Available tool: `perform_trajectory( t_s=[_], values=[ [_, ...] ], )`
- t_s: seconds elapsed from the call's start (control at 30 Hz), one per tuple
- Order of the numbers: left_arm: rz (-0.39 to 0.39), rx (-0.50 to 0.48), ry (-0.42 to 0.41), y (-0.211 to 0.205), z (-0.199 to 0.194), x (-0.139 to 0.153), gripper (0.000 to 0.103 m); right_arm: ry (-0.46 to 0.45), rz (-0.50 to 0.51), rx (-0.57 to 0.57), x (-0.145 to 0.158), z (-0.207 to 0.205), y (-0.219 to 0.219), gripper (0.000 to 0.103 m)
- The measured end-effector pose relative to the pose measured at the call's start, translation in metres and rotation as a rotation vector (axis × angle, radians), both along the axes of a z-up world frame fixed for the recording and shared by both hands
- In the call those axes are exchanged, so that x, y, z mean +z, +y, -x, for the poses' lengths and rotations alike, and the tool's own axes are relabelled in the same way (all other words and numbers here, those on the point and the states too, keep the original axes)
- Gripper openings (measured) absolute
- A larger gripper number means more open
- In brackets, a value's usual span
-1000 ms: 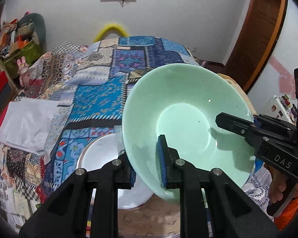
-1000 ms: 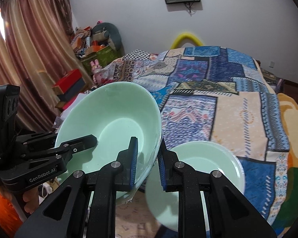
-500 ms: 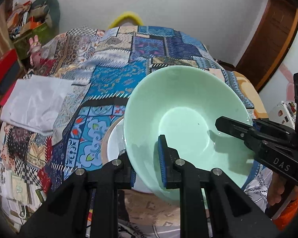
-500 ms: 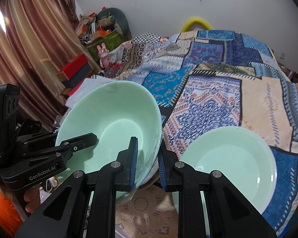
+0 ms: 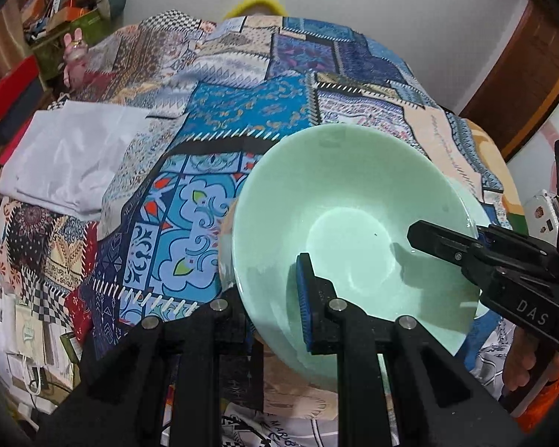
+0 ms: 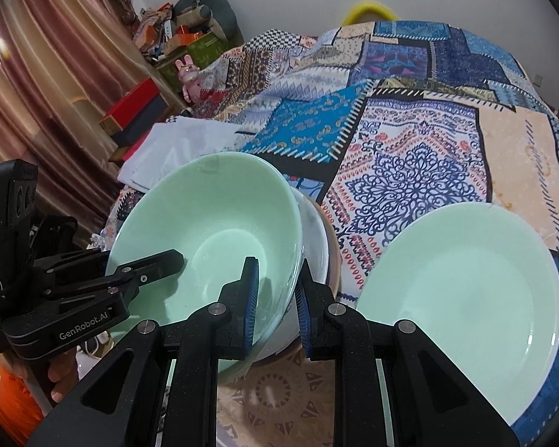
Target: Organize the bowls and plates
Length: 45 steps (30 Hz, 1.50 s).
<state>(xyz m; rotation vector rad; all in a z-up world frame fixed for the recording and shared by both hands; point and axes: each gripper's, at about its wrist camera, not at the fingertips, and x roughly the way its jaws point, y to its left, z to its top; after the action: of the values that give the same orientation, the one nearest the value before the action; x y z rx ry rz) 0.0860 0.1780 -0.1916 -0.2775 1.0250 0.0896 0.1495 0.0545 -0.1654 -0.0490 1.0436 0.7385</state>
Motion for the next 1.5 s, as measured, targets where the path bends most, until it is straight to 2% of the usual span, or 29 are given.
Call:
perform_trajectory(
  t_s=[0.13,0.33,0.57,0.73,0.97,1.07,1.2,1.3,1.33,1.5],
  values=[
    [0.005,0.005,0.019,0.003,-0.003,-0.008,0.019,0.003,0.014,0.002,-0.006,-0.001,0.001,0.017],
    [0.020,0.005,0.023,0.006,-0.007,-0.014,0.019,-0.045,0.054,0.015,0.000,0.001,0.003,0.017],
    [0.024,0.002,0.031,0.006,-0.012,-0.017,0.019,-0.033,0.045,0.008,0.003,-0.001,0.000,0.020],
    [0.017,-0.004,0.038,0.003,-0.013,-0.018,0.019,-0.093,0.082,0.001,0.009,0.000,-0.004,0.022],
    [-0.020,-0.006,0.049,-0.003,-0.015,-0.017,0.019,-0.077,0.081,0.015,0.004,-0.001,-0.011,0.022],
    [-0.076,-0.011,0.052,-0.010,-0.016,-0.011,0.019,-0.068,0.078,0.016,0.003,0.000,-0.013,0.022],
    [-0.095,-0.016,0.053,-0.013,-0.017,-0.006,0.028,-0.074,0.072,0.007,0.007,0.001,-0.018,0.022],
    [-0.101,-0.003,0.052,-0.010,-0.018,-0.001,0.029,-0.071,0.061,-0.002,0.009,0.000,-0.023,0.024],
    [-0.110,0.004,0.049,-0.009,-0.019,0.001,0.034,-0.070,0.056,-0.006,0.009,-0.001,-0.025,0.025],
    [-0.142,0.003,-0.033,-0.009,-0.011,0.022,0.049,-0.068,0.044,-0.008,0.010,0.000,-0.028,0.031]
  ],
)
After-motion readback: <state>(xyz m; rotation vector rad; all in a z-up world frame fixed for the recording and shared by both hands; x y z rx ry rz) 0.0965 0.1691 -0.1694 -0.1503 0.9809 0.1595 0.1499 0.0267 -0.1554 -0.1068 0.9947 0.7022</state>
